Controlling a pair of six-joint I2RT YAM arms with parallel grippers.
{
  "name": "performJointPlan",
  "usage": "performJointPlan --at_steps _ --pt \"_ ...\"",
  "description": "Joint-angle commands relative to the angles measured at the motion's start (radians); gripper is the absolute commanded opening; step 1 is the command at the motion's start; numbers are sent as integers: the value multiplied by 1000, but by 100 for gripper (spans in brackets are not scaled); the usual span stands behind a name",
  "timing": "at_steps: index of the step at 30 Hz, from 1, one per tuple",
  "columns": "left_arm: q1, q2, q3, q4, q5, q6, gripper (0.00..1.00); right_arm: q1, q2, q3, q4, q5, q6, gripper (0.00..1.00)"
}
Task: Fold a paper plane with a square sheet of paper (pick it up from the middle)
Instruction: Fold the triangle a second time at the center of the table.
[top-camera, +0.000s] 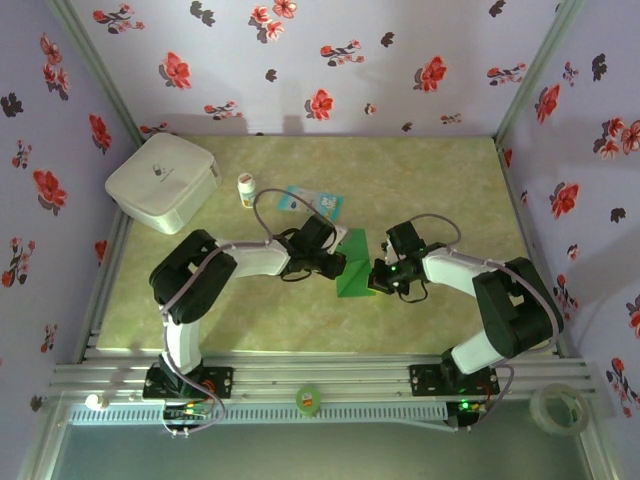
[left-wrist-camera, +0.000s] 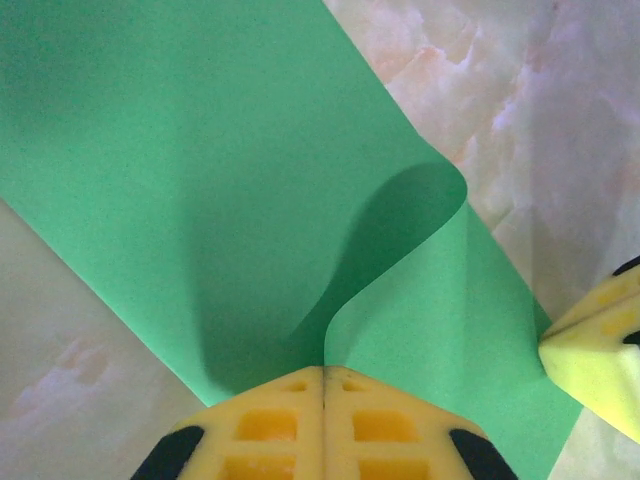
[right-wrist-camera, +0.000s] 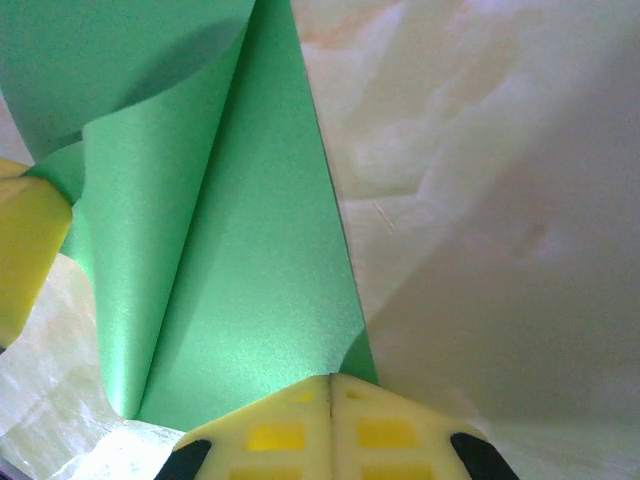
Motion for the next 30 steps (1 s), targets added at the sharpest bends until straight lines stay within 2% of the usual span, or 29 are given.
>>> performJointPlan --at_steps 1,9,30 --pt "3 20 26 -12 -23 30 0 4 25 -1 -68 57 -20 0" --pt "-1 11 12 -17 -55 36 0 5 24 -2 -71 55 -24 0" --pt "-7 39 19 -9 -33 50 0 4 29 -2 -70 55 -26 0"
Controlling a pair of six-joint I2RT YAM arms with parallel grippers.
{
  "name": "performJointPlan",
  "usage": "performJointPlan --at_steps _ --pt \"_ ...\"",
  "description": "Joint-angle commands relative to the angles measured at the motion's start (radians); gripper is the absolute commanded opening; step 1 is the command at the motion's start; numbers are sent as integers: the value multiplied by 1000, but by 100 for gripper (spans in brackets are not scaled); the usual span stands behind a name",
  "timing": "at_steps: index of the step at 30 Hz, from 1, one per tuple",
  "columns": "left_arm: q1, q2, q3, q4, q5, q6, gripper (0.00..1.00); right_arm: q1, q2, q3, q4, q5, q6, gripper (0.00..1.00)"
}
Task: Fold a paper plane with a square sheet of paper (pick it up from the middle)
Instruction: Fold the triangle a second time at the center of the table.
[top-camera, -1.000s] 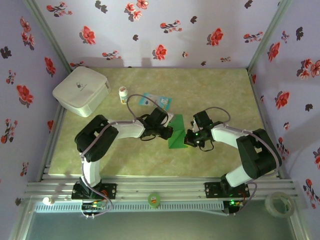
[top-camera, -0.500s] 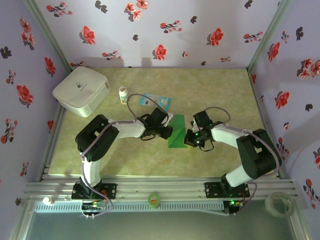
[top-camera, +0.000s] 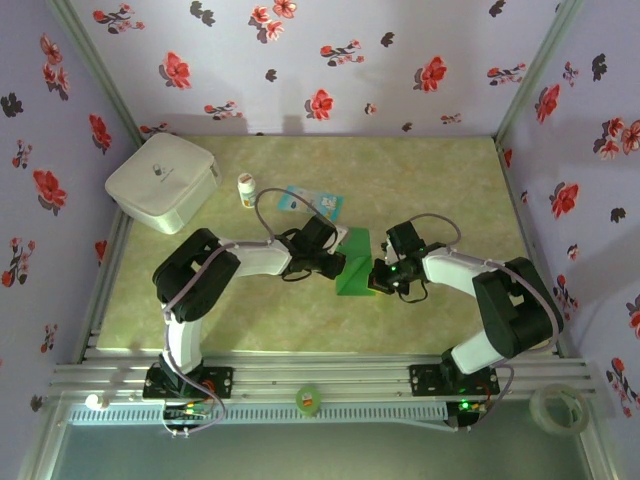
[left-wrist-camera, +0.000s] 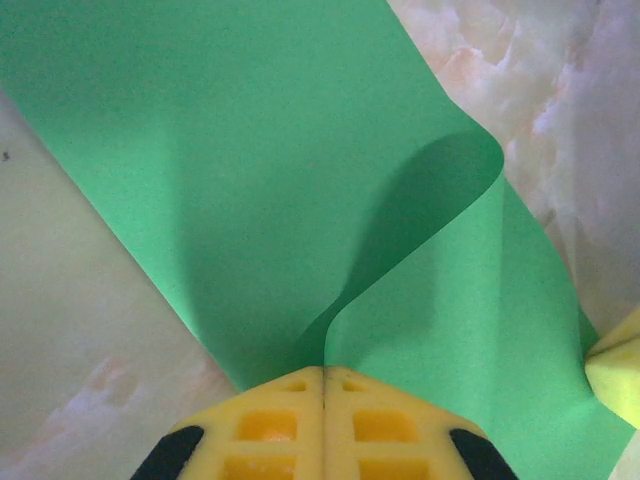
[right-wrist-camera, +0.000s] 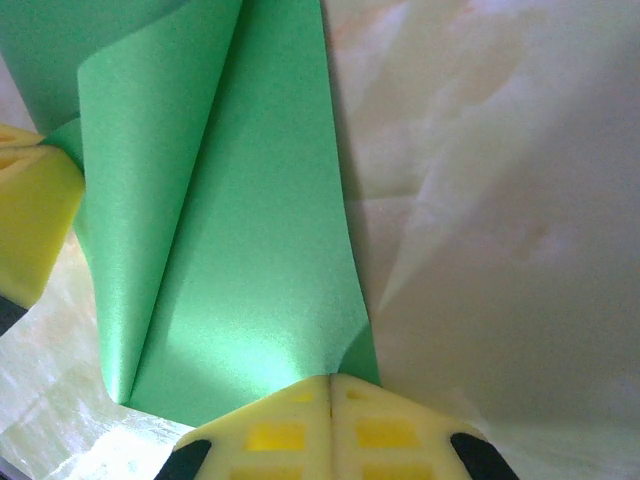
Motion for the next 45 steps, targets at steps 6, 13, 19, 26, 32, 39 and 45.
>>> performJointPlan --at_steps 6,13,19,26,32,39,45 --pt "-5 -11 16 -17 0 34 0 4 29 -1 -73 61 -20 0" --pt "-5 -21 9 -1 3 55 0 4 25 2 -80 66 -22 0" --pt "-5 -20 1 23 17 42 0 4 26 -1 -78 67 -22 0" --pt "-5 -14 -11 49 31 16 0 4 26 -4 -77 68 -19 0" --pt "7 1 -4 30 27 10 0 4 28 -2 -78 68 -19 0" --pt "9 31 24 -5 17 13 0 4 28 -1 -78 68 -19 0" --pt "13 26 3 -13 -10 9 0 4 24 0 -75 68 -18 0"
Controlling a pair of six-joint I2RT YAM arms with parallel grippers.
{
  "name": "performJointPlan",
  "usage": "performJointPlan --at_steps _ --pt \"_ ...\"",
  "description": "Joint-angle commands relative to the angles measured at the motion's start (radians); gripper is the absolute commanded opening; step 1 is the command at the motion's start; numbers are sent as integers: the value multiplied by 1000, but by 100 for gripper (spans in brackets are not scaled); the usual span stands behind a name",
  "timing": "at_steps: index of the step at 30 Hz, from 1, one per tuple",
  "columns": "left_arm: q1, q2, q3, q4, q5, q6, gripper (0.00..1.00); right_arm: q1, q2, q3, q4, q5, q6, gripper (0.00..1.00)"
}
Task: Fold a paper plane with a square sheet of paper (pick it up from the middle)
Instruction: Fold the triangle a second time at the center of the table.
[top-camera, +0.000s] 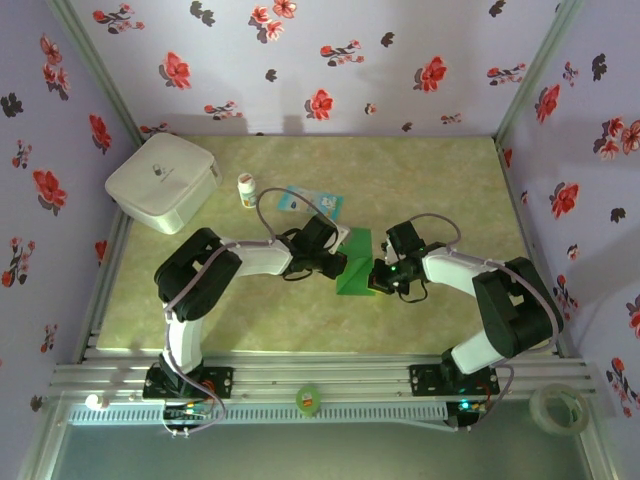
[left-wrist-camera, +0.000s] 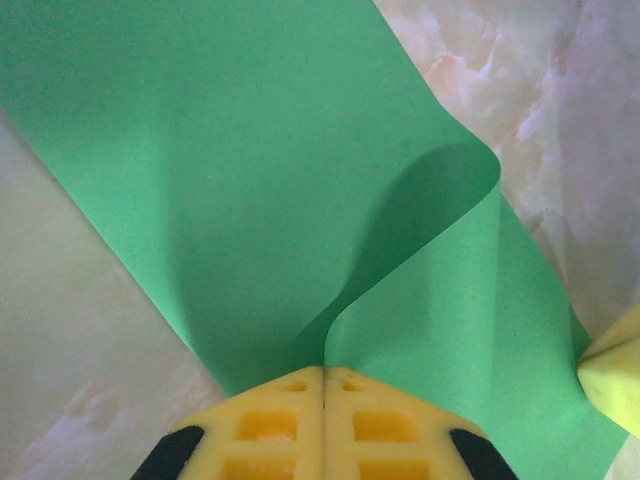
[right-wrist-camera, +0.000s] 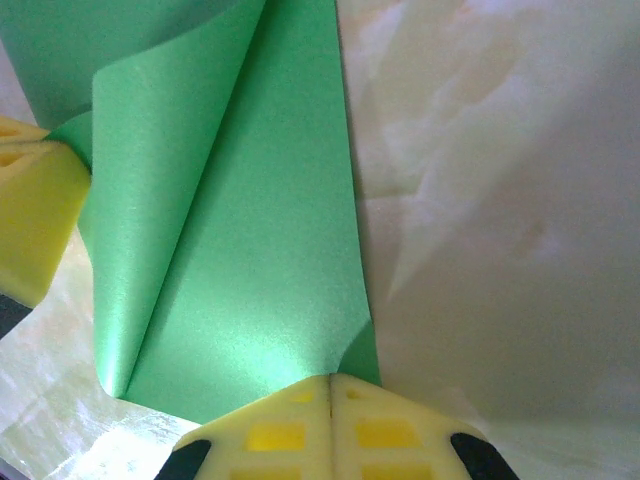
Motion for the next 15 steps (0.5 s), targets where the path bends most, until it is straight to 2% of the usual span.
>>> performJointPlan --at_steps 1,7,9,13,15 --pt "10 17 0 -31 -20 -10 0 4 24 -4 -62 60 -17 0" --pt "11 45 27 -72 3 2 0 -26 -31 20 18 -11 69 4" --pt "11 44 17 -67 2 -14 0 -43 -69 -1 122 -62 140 0" --pt "11 45 8 -68 3 -29 0 -44 -85 -57 332 -147 293 0" --pt "11 50 7 -69 3 -34 0 -42 -82 -94 438 -150 370 0"
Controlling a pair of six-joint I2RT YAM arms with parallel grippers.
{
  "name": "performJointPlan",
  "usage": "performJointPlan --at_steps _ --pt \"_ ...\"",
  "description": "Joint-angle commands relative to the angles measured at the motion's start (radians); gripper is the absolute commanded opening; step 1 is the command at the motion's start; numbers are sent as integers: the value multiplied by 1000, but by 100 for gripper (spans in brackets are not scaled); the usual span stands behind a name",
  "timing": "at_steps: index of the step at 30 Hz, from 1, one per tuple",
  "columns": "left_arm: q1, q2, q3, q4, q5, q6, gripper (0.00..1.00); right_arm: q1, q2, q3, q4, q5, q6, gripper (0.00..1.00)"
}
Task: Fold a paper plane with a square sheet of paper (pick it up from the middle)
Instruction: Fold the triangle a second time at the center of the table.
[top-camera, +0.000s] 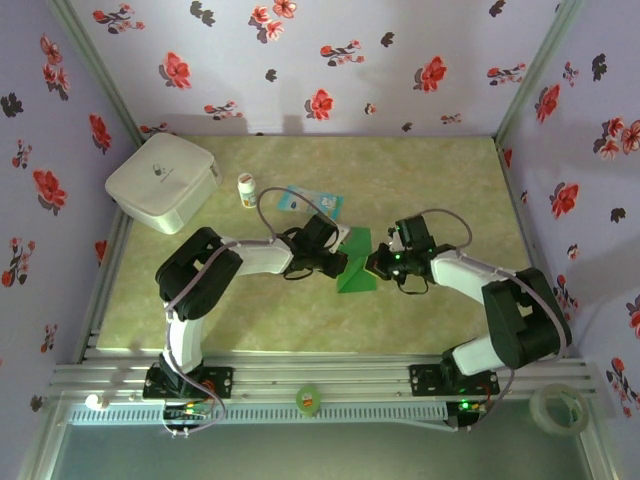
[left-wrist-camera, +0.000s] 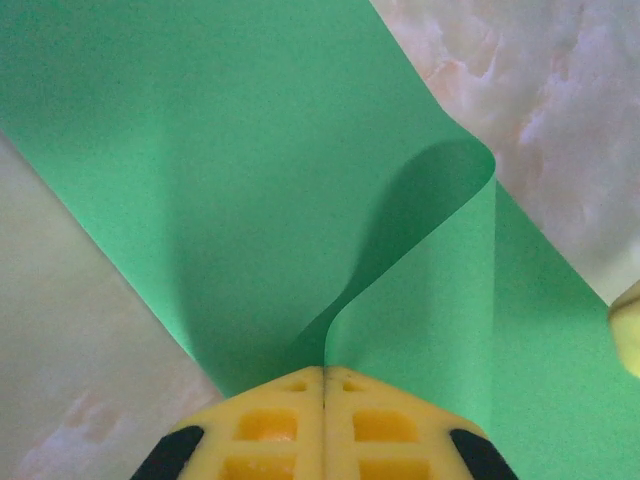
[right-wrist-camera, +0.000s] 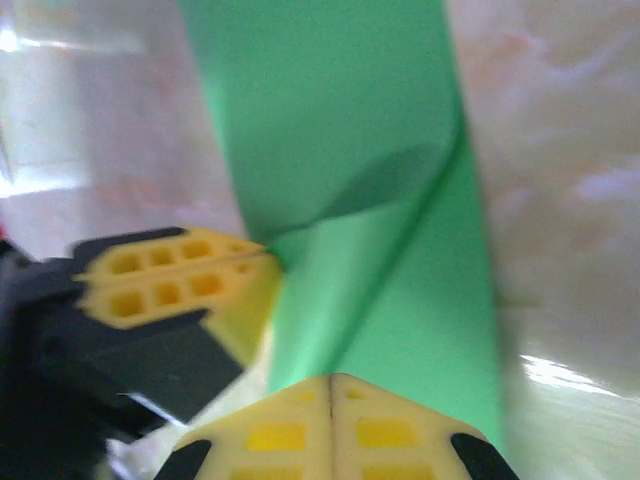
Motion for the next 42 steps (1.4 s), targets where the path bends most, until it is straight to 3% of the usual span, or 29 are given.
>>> performJointPlan --at_steps 1,27,42 --pt "9 40 -8 -56 -3 -23 0 0 2 -58 210 -54 178 0" --pt "9 57 1 -77 9 -14 0 33 217 -48 459 -165 308 0" --pt "9 66 6 -89 18 1 0 20 244 -98 349 -53 284 0"
